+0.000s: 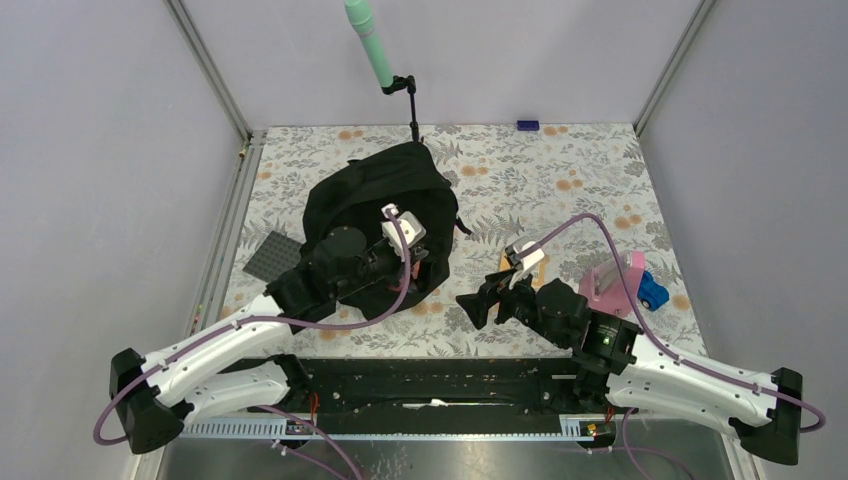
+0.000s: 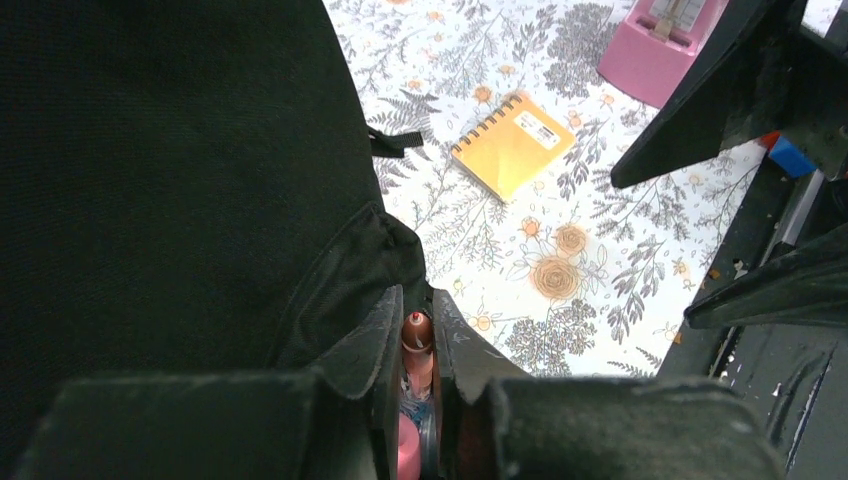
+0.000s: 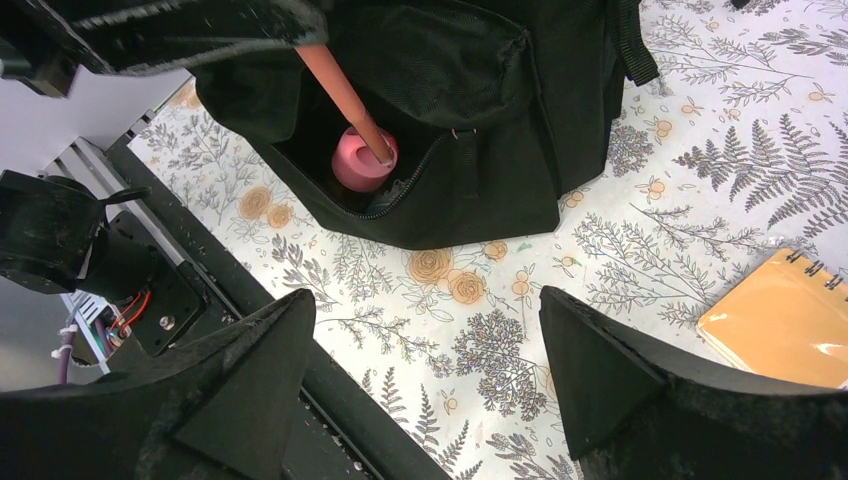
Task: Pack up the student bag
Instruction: Place the stationery in the student bag.
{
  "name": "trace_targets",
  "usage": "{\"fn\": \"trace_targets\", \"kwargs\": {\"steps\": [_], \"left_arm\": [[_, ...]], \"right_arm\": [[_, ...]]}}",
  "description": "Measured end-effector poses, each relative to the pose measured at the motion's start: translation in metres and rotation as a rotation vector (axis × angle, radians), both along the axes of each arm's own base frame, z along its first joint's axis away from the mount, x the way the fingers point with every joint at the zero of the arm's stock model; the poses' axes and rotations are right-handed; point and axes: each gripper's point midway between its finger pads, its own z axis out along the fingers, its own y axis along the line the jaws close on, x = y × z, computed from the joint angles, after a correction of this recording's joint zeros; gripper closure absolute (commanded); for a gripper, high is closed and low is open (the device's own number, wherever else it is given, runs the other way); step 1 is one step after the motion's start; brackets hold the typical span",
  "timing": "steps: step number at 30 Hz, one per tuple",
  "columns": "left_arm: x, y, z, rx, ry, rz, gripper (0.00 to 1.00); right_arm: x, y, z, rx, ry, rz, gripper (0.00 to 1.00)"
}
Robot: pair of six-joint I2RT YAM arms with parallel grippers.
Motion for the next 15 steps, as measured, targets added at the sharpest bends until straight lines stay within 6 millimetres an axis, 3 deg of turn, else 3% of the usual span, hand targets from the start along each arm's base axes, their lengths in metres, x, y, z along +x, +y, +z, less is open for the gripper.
{"fn": "trace_targets", "kwargs": {"steps": [1,3,6,8,15], "left_arm": [[0.000,0.000,-0.002,0.006,0.003,-0.002,0.99],[0.000,-0.001,-0.010,0.022,0.015,-0.002,0.76],[0.001,-0.002,-0.019,0.046,0.032,-0.004,0.63],[0.001,-0.003,-0.022,0.054,0.037,-0.004,0.49],[0.002,-0.003,-0.024,0.061,0.041,0.000,0.39]], "right_arm": [[0.000,0.000,0.000,0.001,0.000,-0.001,0.11],[0.000,-0.001,0.001,0.006,0.001,-0.001,0.11],[0.000,-0.001,0.001,0.006,0.002,-0.002,0.11],[0.000,-0.001,0.000,0.006,0.005,-0.003,0.10],[0.001,-0.001,-0.003,-0.003,0.012,-0.010,0.11]]}}
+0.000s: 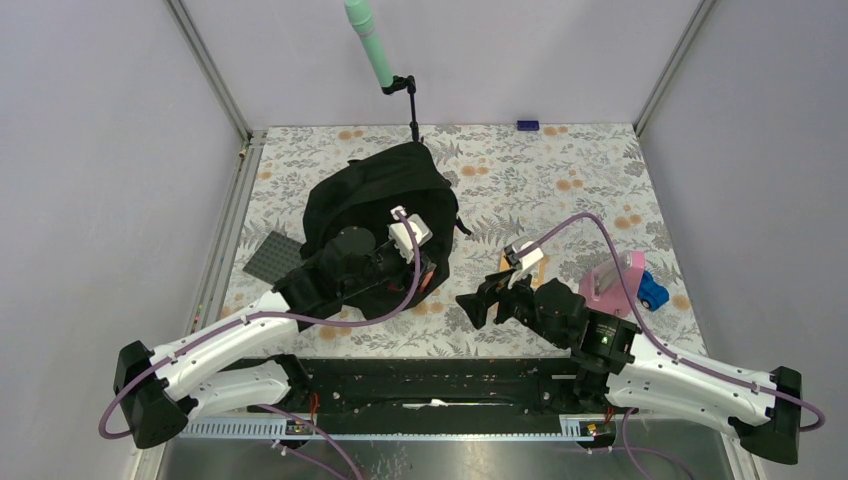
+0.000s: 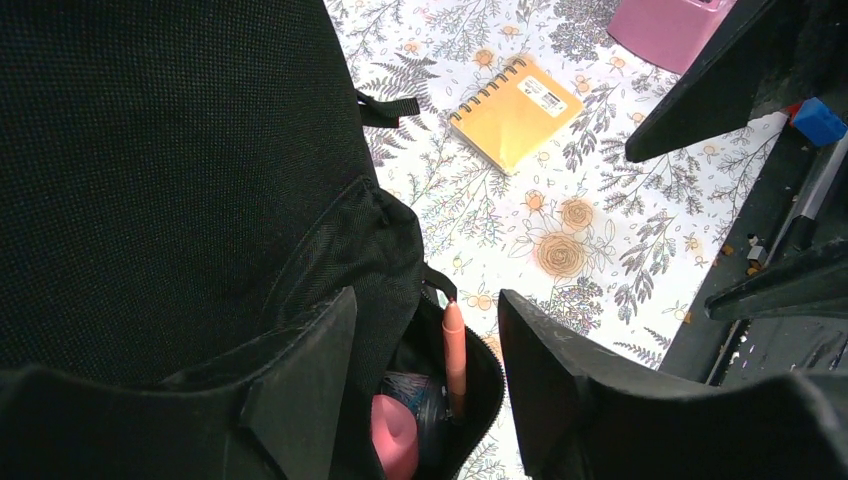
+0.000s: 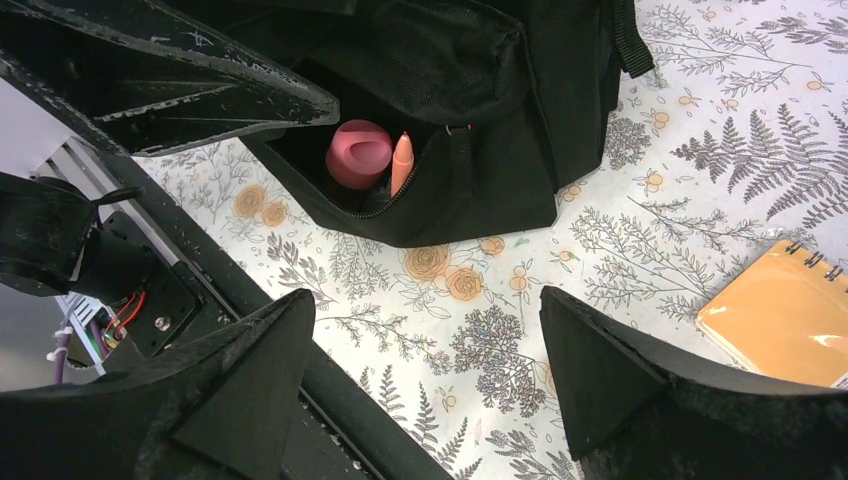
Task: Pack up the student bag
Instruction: Place the stationery in the student bag.
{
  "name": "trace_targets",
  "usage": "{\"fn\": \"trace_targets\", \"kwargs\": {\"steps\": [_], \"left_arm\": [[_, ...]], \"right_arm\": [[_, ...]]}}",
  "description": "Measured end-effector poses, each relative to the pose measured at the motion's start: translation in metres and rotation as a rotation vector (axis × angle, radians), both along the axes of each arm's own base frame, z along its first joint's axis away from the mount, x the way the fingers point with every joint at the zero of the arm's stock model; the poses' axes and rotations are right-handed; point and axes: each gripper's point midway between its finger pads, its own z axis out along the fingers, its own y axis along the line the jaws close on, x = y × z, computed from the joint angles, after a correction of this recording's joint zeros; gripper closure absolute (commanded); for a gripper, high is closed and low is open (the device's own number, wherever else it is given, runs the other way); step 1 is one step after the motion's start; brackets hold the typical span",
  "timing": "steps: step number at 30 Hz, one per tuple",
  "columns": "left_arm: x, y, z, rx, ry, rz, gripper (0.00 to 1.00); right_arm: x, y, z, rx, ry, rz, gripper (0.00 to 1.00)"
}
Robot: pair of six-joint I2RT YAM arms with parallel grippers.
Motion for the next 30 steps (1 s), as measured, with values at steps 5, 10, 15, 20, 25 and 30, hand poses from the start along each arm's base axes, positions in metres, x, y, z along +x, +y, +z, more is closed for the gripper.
{"fn": "trace_targets", "kwargs": {"steps": [5,10,15,20,25,30], "left_arm": [[-0.002,0.003,-0.005,0.020,0.018,0.004,0.27],[-0.006,0.007,-0.004,0.040,0.050,0.007,0.17],[-0.012,0.016,0.000,0.043,0.094,0.037,0.10],[-0.013,0.030,-0.003,0.050,0.126,0.105,0.06],[-0.014,0.042,0.011,0.008,0.102,0.148,0.05],[-0.013,0.047,0.018,-0.018,0.088,0.170,0.04]], "right_arm": [[0.002,0.001,-0.009,-0.028,0.015,-0.011,0.13],[0.008,0.007,-0.026,-0.087,0.055,-0.033,0.24],[0.027,0.028,-0.028,-0.118,0.094,-0.103,0.31],[0.039,0.047,-0.030,-0.080,0.098,-0.126,0.40],[0.047,0.066,-0.034,-0.059,0.116,-0.134,0.53],[0.053,0.078,-0.034,-0.030,0.116,-0.138,0.63]]}}
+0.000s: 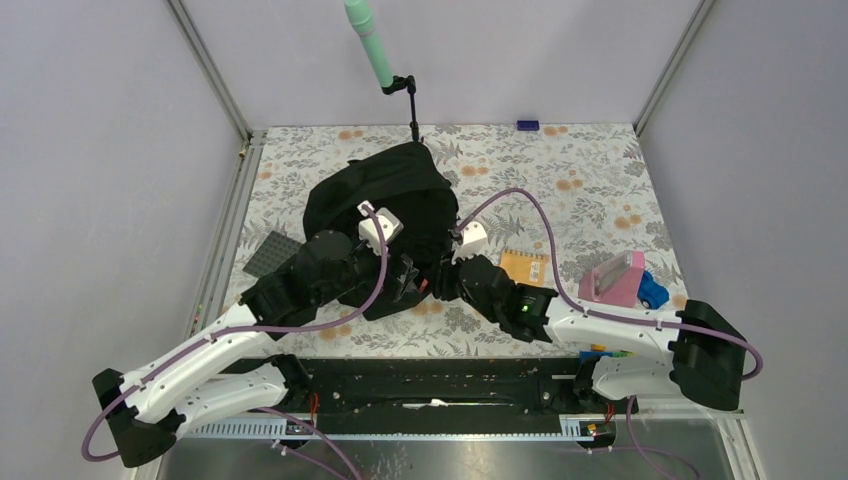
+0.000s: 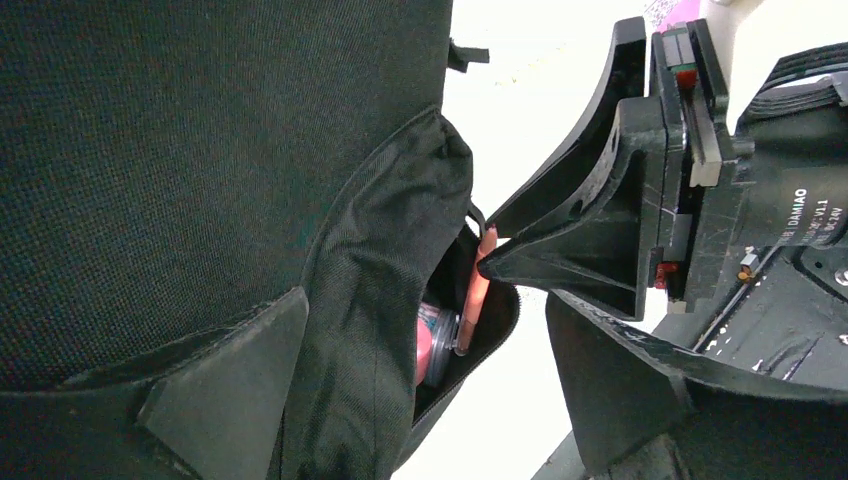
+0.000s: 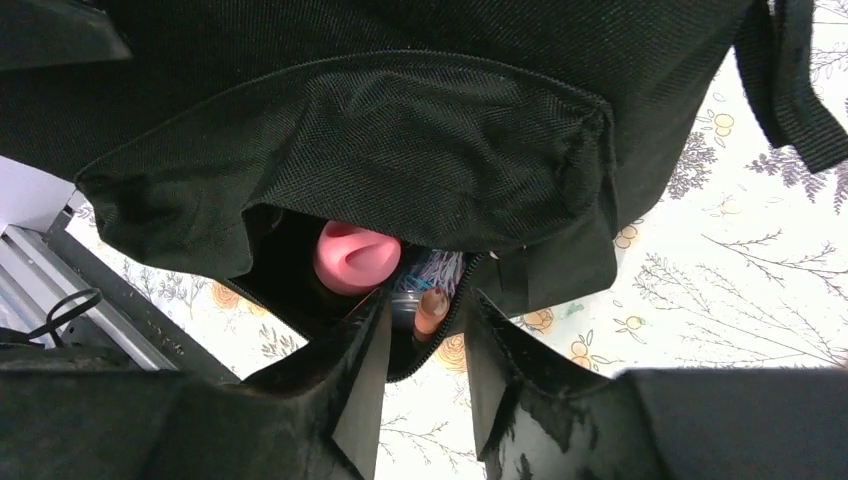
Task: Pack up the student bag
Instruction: Place the stationery in the student bag.
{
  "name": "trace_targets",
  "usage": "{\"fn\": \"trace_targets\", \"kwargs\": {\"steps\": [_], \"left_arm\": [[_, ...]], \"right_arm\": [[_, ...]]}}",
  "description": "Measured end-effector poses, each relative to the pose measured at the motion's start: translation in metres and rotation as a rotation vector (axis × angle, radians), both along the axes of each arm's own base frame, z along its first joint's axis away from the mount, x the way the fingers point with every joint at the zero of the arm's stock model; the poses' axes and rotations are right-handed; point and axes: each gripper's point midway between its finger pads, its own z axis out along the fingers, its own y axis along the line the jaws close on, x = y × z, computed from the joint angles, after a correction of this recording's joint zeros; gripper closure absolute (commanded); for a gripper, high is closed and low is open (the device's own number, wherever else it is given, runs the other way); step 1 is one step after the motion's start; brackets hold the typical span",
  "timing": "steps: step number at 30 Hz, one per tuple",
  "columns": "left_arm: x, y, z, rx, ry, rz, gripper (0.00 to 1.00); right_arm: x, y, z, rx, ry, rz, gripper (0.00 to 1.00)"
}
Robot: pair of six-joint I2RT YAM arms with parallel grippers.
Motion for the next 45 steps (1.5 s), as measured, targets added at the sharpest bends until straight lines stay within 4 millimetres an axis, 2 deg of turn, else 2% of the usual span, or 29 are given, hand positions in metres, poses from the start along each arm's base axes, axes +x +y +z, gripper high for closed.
{"fn": "trace_targets", "kwargs": {"steps": [5,17,21,25,29,33,36,41,45], "left_arm": [[0.002,0.003,-0.010,0.009,0.012,0.015,0.04],[0.005,0.006,-0.010,0.004,0.017,0.031,0.04],[0.007,0.007,-0.010,0.004,0.017,0.037,0.03],[0.008,0.008,-0.010,0.004,0.017,0.042,0.03],[0.009,0.009,-0.010,0.002,0.016,0.045,0.02],[0.009,0.010,-0.009,-0.001,0.015,0.045,0.02],[0.009,0.010,-0.006,-0.010,0.008,0.046,0.01],[0.008,0.011,-0.003,-0.019,0.002,0.045,0.01],[0.008,0.010,-0.003,-0.020,0.003,0.042,0.01]], "right_arm": [[0.006,0.011,-0.005,-0.010,-0.005,0.003,0.79],[0.013,0.037,-0.014,-0.006,-0.025,0.051,0.76],[0.016,0.045,-0.017,-0.005,-0.029,0.053,0.67],[0.024,0.033,-0.029,-0.047,-0.022,-0.037,0.53],[0.030,0.026,-0.027,-0.062,-0.044,-0.091,0.43],[0.028,0.024,-0.018,-0.060,-0.067,-0.078,0.30],[0.022,0.021,-0.006,-0.036,-0.077,-0.045,0.24],[0.008,0.007,0.029,0.036,-0.098,-0.011,0.20],[0.000,-0.015,0.060,0.088,-0.124,-0.028,0.15]]}}
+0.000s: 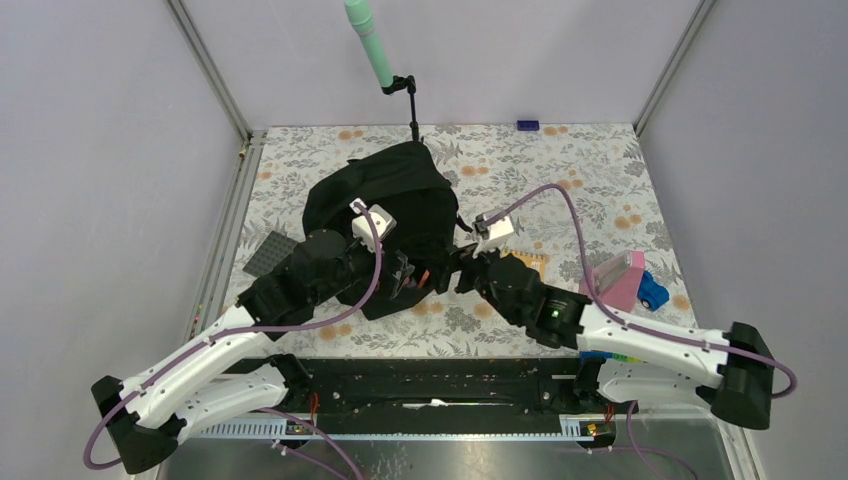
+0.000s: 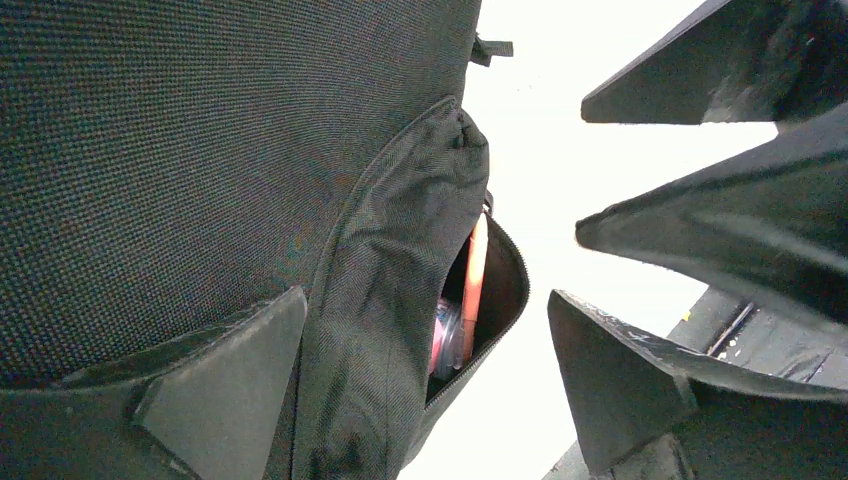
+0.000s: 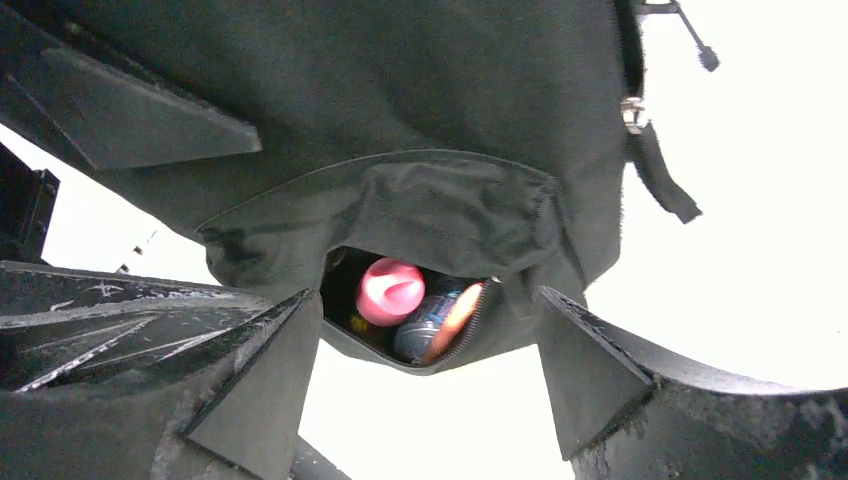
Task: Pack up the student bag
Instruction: Place the stationery in the student bag, then adjust the student bag at the center of the board.
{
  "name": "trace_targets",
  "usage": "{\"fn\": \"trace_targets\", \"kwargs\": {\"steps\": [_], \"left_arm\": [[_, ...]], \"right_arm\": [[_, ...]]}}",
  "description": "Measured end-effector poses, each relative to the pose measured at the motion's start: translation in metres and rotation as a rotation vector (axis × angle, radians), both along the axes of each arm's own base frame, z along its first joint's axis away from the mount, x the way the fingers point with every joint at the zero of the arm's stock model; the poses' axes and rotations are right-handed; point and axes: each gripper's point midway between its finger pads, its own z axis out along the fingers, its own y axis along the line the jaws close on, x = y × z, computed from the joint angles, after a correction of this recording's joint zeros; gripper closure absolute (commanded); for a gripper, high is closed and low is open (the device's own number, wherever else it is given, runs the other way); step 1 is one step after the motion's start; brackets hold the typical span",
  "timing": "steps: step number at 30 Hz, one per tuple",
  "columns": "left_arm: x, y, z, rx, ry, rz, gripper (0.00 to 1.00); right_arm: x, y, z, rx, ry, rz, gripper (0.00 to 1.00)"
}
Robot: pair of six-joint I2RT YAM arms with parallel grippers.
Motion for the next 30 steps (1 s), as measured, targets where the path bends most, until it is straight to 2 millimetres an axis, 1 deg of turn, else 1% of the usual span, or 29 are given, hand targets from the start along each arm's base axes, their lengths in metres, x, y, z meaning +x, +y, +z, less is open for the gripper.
{"fn": "trace_targets", "kwargs": {"steps": [2,4,6,8,12,14,19,21,24,27,30], "left_arm": [[0.000,0.000,0.000,-0.001,0.001,-0.003,0.01],[-0.001,-0.001,0.000,-0.002,0.002,-0.007,0.01],[-0.001,-0.001,0.000,-0.003,0.001,-0.009,0.01],[-0.002,-0.001,0.002,-0.007,-0.001,-0.012,0.01],[-0.005,-0.001,0.005,-0.018,-0.007,-0.022,0.01],[-0.006,-0.001,0.006,-0.023,-0.008,-0.027,0.01],[-0.008,-0.003,0.007,-0.038,0.007,-0.036,0.01],[-0.009,-0.004,0.007,-0.046,0.015,-0.039,0.01],[-0.011,-0.005,0.007,-0.051,0.020,-0.045,0.01],[-0.011,-0.006,0.006,-0.055,0.025,-0.046,0.01],[-0.012,-0.006,0.006,-0.058,0.029,-0.048,0.01]], "right_arm": [[-0.001,-0.014,0.006,-0.002,0.001,-0.027,0.15],[0.000,-0.029,0.001,-0.038,0.017,-0.060,0.13],[0.006,-0.044,-0.010,-0.085,0.043,-0.106,0.13],[0.014,-0.064,-0.025,-0.139,0.089,-0.158,0.12],[0.031,-0.115,-0.051,-0.226,0.193,-0.298,0.05],[0.035,-0.141,-0.066,-0.280,0.256,-0.365,0.05],[0.041,-0.192,-0.097,-0.380,0.403,-0.492,0.03],[0.046,-0.207,-0.107,-0.399,0.446,-0.528,0.02],[0.056,-0.224,-0.121,-0.399,0.507,-0.558,0.03],[0.071,-0.241,-0.144,-0.381,0.599,-0.586,0.05],[0.079,-0.247,-0.164,-0.388,0.682,-0.586,0.07]]}}
